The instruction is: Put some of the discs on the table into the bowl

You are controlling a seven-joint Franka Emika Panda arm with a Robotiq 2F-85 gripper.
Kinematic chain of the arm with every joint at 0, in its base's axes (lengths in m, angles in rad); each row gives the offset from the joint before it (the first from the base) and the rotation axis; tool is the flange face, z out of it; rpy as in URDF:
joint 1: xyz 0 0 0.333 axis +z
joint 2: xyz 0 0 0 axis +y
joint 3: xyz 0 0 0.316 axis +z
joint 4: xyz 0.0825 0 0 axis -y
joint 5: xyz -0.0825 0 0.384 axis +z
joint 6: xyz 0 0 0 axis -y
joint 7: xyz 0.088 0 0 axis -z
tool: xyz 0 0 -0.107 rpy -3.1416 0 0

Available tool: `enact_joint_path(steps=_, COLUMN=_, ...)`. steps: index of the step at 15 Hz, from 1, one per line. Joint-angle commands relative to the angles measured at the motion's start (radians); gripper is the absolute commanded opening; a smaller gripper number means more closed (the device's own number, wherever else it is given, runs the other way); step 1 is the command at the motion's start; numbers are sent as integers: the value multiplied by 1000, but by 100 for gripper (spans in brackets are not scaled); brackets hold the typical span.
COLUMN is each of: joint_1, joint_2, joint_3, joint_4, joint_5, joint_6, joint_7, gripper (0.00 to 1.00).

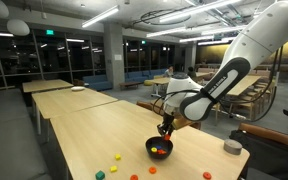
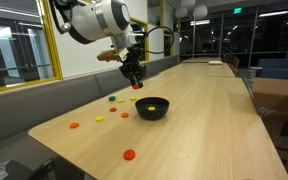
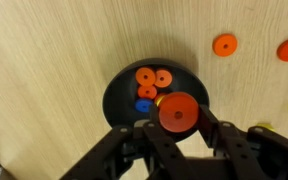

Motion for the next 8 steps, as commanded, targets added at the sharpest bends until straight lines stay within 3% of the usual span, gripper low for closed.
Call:
enact_joint_path(steps=1, joint_1=-21, joint_2=117, joint_3=3, joint_4=104, joint_5=107, joint_6=-24, joint_7=-15, gripper=25)
enact_joint_path(steps=8, joint_1=-15, joint_2=299, joint_3=6, joint_4=236, joint_5=311, joint_6=-42, joint_7=-58, gripper=25)
